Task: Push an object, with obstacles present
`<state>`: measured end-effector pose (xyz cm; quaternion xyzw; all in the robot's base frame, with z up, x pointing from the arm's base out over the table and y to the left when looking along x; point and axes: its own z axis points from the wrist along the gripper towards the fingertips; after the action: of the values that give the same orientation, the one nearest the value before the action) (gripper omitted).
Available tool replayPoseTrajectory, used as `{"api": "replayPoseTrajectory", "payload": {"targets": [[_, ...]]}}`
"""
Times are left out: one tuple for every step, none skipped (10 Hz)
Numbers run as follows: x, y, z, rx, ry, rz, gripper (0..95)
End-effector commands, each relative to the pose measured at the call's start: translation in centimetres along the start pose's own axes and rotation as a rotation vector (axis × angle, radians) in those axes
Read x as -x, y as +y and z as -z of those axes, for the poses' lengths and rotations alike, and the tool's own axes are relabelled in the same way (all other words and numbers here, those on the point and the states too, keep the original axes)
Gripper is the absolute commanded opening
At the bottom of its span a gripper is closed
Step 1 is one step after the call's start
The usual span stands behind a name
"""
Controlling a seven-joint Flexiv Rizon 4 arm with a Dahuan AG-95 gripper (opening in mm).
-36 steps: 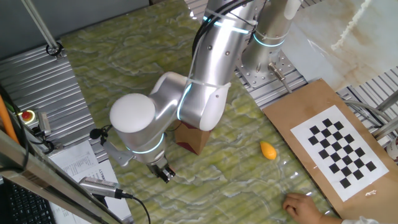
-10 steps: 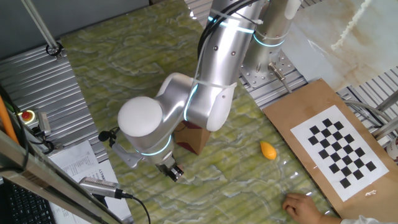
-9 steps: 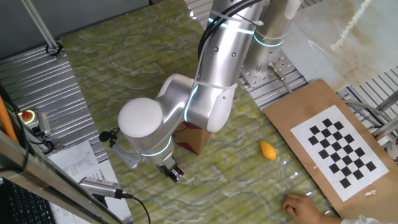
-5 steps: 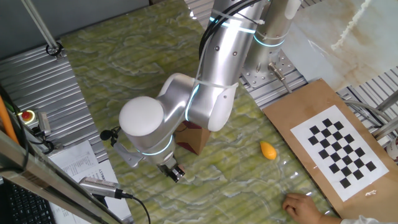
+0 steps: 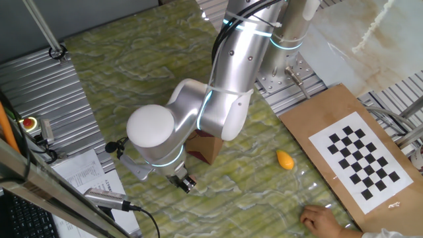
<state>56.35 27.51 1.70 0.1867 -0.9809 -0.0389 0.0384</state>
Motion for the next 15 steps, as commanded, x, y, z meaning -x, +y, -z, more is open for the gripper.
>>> {"api": "replayPoseTrajectory", "payload": {"targets": [[0.0,0.0,-0.1,0.008,0.025,0.026,0.0],[-0.3,-0.1,-0.2,0.000,0.027,0.034,0.0],[-0.8,-0.4,-0.2,0.006,0.022,0.045,0.0],[-0.9,-0.5,-0.1,0.004,0.023,0.048,0.0],[-1.1,-0.8,0.3,0.007,0.026,0.052,0.0],[-1.2,-0.8,0.4,0.007,0.028,0.055,0.0],[-1.3,-0.9,0.5,0.008,0.030,0.057,0.0],[-1.4,-0.8,0.5,0.010,0.032,0.059,0.0],[-1.4,-0.8,0.5,0.011,0.032,0.060,0.0],[-1.5,-0.5,0.4,0.031,0.029,0.052,0.0],[-1.6,0.0,0.1,0.039,0.032,0.045,0.0],[-1.6,0.7,-0.1,0.046,0.034,0.035,0.0],[-1.4,1.8,-0.3,0.048,0.044,0.016,0.0],[-1.4,3.0,-0.4,0.050,0.048,-0.001,0.0],[-1.3,3.9,-0.5,0.050,0.052,-0.017,0.0]]}}
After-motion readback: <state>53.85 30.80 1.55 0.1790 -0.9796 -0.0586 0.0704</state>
